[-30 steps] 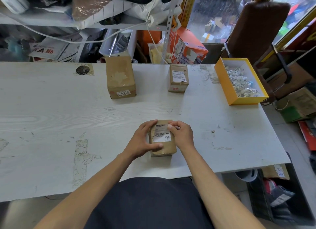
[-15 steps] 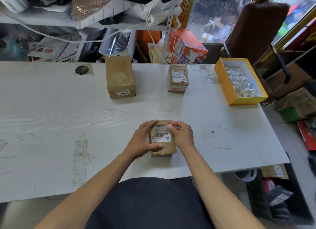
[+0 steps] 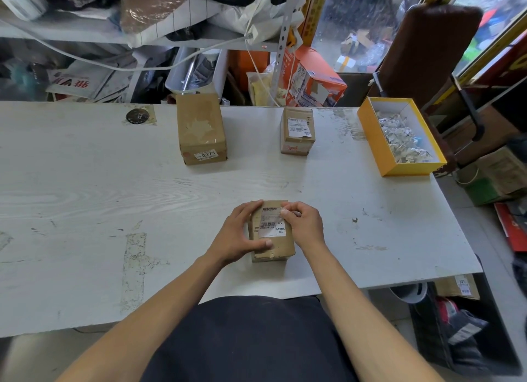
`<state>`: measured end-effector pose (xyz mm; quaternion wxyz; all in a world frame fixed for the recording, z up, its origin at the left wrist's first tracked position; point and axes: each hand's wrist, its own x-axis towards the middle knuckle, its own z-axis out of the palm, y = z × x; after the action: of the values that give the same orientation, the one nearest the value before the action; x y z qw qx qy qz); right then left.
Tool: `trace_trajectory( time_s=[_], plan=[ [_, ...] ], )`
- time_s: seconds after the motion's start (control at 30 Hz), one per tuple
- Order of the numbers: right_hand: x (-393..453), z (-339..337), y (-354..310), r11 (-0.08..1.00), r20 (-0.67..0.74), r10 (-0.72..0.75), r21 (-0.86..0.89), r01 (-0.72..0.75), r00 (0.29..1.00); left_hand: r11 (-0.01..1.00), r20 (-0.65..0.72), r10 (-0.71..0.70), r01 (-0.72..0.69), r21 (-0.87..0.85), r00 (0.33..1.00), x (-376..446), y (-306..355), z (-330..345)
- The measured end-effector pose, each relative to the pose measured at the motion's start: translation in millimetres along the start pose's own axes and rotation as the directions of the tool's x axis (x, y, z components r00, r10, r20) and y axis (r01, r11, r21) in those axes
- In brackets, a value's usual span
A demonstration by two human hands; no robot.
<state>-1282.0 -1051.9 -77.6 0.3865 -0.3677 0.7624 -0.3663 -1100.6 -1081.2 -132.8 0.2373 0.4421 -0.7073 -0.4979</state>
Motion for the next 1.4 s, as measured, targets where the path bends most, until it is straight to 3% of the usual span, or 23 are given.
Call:
trace_trajectory(
  time_s=[1.4],
  plan=[
    [4.9,-2.6,5.4,0.997,0.027,0.003,0.076,-0.005,1.000,1.000,-0.008,0.005,-0.005,-0.005,1.000,0.1,-0.6,1.0]
  ],
)
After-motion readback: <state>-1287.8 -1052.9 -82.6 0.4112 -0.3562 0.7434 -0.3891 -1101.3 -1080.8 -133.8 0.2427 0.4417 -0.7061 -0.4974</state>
